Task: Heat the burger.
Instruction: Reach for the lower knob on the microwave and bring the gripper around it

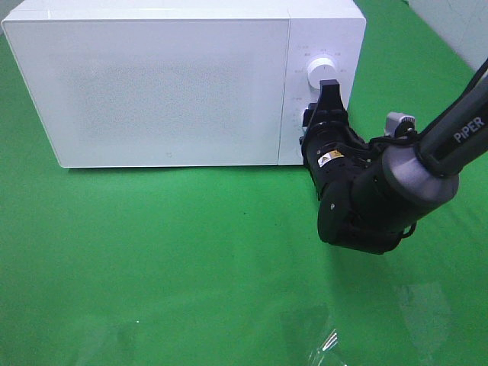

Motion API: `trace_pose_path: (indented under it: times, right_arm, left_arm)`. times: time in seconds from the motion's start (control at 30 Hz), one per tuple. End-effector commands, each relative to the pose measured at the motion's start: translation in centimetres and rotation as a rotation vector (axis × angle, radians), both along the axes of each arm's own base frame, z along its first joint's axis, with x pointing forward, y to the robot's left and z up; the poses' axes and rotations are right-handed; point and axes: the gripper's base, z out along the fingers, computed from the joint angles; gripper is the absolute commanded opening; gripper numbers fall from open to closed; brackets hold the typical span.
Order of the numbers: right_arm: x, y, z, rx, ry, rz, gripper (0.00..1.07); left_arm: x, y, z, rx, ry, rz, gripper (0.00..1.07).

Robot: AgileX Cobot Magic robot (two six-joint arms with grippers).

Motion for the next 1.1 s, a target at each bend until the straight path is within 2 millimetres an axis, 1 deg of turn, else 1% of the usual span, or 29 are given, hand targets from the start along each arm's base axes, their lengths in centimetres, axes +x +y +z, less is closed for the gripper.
trace_pose_path:
  times: [0.03,0.1,0.17,0.2,0.23,0.33,0.4,0.5,0.57,0.67,0.7,0.73,0.77,0.8,0.83,0.87,0.9,0.93,0.97,1.0,1.03,1.07,1.1]
  right_arm:
    - [0.3,1.7,2.8,0.007,-0.216,0.119,0.03]
    - [0.3,1.7,2.8,0.008,-0.215,0.114,0.04]
    - [0.3,1.6,2.8,0.007,-0.219,0.105,0.09]
    - [0.3,1.6,2.8,0.007,-0.219,0.105,0.09]
    - [0.4,1.3,2.7,0.001,-0.213,0.077,0.12]
    - [0.4,1.2,2.7,0.002,-0.21,0.066,0.14]
    - [0.4,0.8,2.6,-0.012,-0.197,0.013,0.23]
    - [0.4,0.6,2.6,-0.015,-0.192,-0.007,0.26]
    - [0.4,-0.2,2.3,-0.036,-0.167,-0.095,0.36]
    - [0.4,-0.4,2.3,-0.052,-0.159,-0.118,0.39]
    - [0.4,-0.6,2.2,-0.066,-0.153,-0.132,0.42]
    - [0.4,-0.6,2.2,-0.066,-0.153,-0.132,0.42]
    - [0.4,-0.6,2.2,-0.081,-0.149,-0.136,0.47]
    - [0.4,-0.6,2.2,-0.081,-0.149,-0.136,0.47]
    - [0.4,-0.6,2.2,-0.09,-0.149,-0.136,0.5]
    - [0.4,-0.6,2.2,-0.108,-0.148,-0.135,0.57]
    - [0.4,-0.6,2.2,-0.108,-0.148,-0.135,0.57]
    - [0.3,-0.5,2.1,-0.113,-0.14,-0.13,0.63]
    - [0.3,-0.5,2.1,-0.113,-0.14,-0.13,0.63]
    - [0.4,-0.5,2.1,-0.112,-0.137,-0.127,0.66]
    - [0.4,-0.3,2.0,-0.118,-0.113,-0.107,0.71]
    - [0.4,-0.3,2.0,-0.118,-0.113,-0.107,0.71]
    - [0.3,0.2,1.9,-0.131,-0.1,-0.068,0.74]
  left_arm:
    - [-0.3,0.0,-0.2,-0.003,-0.017,0.007,1.04]
    - [-0.3,0.0,-0.2,-0.003,-0.017,0.007,1.04]
    - [-0.3,0.0,-0.2,-0.003,-0.017,0.007,1.04]
    - [-0.3,0.0,-0.2,-0.003,-0.017,0.007,1.04]
    - [-0.3,0.0,-0.2,-0.003,-0.017,0.007,1.04]
    - [-0.3,0.0,-0.2,-0.003,-0.017,0.007,1.03]
    - [-0.3,0.0,-0.2,-0.003,-0.017,0.007,1.03]
    - [-0.3,0.0,-0.2,-0.003,-0.017,0.007,1.03]
    - [-0.3,0.0,-0.2,-0.003,-0.017,0.007,1.03]
    - [-0.3,0.0,-0.2,-0.003,-0.017,0.007,1.03]
    - [-0.3,0.0,-0.2,-0.003,-0.017,0.007,1.03]
    - [-0.3,0.0,-0.2,-0.003,-0.017,0.007,1.03]
    - [-0.3,0.0,-0.2,-0.003,-0.017,0.007,1.03]
    - [-0.3,0.0,-0.2,-0.003,-0.017,0.007,1.03]
    - [-0.3,0.0,-0.2,-0.003,-0.017,0.007,1.03]
    - [-0.3,0.0,-0.2,-0.003,-0.017,0.007,1.03]
    - [-0.3,0.0,-0.2,-0.003,-0.017,0.007,1.03]
    - [-0.3,0.0,-0.2,-0.003,-0.017,0.007,1.03]
    - [-0.3,0.0,-0.2,-0.003,-0.017,0.007,1.03]
    - [-0.3,0.0,-0.2,-0.003,-0.017,0.007,1.03]
    - [-0.3,0.0,-0.2,-0.003,-0.017,0.007,1.03]
    - [-0.3,0.0,-0.2,-0.003,-0.017,0.007,1.03]
    - [-0.3,0.0,-0.2,-0.003,-0.017,0.007,1.03]
